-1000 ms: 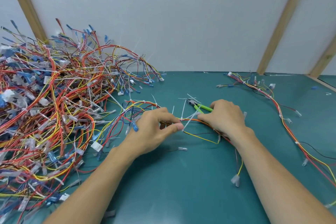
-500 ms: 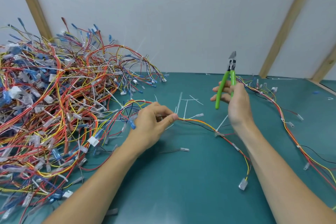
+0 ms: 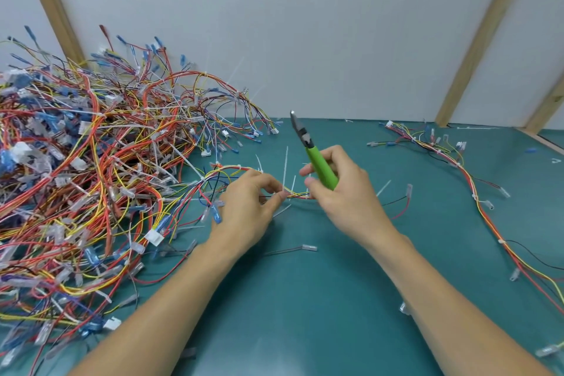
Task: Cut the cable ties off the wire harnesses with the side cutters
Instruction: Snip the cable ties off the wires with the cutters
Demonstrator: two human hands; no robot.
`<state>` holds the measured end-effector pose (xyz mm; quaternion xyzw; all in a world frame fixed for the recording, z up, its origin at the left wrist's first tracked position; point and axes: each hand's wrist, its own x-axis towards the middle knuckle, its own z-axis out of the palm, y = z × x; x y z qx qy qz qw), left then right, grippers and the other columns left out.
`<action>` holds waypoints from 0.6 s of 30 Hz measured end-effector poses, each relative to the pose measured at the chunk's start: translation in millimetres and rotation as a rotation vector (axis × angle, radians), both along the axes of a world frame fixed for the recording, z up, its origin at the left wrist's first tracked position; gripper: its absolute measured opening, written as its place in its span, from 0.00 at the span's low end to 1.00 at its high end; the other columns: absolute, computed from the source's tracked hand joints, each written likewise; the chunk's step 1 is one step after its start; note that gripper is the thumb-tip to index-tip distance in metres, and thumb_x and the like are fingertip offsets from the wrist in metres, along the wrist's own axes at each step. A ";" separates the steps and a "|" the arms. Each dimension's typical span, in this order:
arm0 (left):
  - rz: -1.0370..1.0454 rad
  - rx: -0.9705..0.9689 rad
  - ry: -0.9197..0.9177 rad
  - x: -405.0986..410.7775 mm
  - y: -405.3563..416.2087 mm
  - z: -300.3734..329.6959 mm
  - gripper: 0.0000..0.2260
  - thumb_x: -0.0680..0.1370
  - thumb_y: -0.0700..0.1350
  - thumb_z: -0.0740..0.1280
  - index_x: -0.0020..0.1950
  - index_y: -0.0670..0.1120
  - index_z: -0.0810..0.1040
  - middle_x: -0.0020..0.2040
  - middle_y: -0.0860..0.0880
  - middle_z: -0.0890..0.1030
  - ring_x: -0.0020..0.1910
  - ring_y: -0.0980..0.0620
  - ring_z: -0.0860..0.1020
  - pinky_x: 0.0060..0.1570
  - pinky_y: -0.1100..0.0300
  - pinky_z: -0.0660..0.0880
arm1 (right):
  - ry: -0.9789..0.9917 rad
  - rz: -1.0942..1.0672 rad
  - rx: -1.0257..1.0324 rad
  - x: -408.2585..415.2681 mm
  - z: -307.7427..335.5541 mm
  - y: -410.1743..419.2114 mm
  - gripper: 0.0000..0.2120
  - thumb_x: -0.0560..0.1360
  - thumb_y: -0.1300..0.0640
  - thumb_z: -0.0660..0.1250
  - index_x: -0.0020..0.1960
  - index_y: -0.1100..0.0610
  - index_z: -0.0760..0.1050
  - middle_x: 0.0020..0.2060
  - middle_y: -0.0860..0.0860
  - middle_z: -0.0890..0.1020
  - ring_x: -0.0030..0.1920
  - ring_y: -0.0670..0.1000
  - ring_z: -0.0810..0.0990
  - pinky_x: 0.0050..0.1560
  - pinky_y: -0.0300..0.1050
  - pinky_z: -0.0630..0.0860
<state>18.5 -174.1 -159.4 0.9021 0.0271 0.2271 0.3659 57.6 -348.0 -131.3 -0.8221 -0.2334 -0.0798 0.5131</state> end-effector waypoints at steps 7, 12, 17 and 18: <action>0.062 0.341 -0.062 -5.5 -3.7 8.4 0.04 0.75 0.56 0.73 0.45 0.57 0.84 0.48 0.58 0.77 0.46 0.56 0.77 0.32 0.63 0.60 | 0.122 -0.080 -0.161 9.8 -18.0 1.5 0.10 0.75 0.55 0.75 0.49 0.49 0.74 0.40 0.40 0.86 0.48 0.50 0.82 0.49 0.49 0.78; 0.035 0.477 -0.218 -3.4 -0.6 14.1 0.05 0.73 0.54 0.76 0.43 0.54 0.84 0.43 0.56 0.81 0.44 0.50 0.76 0.42 0.57 0.59 | 0.139 -0.086 -0.112 9.2 -17.4 4.7 0.10 0.74 0.55 0.75 0.49 0.48 0.74 0.40 0.39 0.86 0.43 0.49 0.81 0.50 0.52 0.80; -0.043 0.078 -0.072 0.3 7.5 8.3 0.04 0.75 0.50 0.74 0.42 0.51 0.84 0.35 0.57 0.82 0.37 0.54 0.78 0.45 0.54 0.75 | 0.109 -0.132 -0.134 12.5 -11.6 -4.7 0.13 0.73 0.40 0.72 0.46 0.47 0.74 0.35 0.41 0.84 0.38 0.47 0.81 0.42 0.50 0.77; -0.062 -0.032 -0.027 1.4 9.0 7.7 0.03 0.75 0.48 0.75 0.42 0.50 0.84 0.35 0.55 0.83 0.36 0.54 0.78 0.44 0.54 0.76 | 0.046 -0.173 -0.200 14.8 -8.0 -10.0 0.17 0.72 0.34 0.70 0.46 0.46 0.74 0.36 0.40 0.83 0.38 0.45 0.80 0.40 0.48 0.74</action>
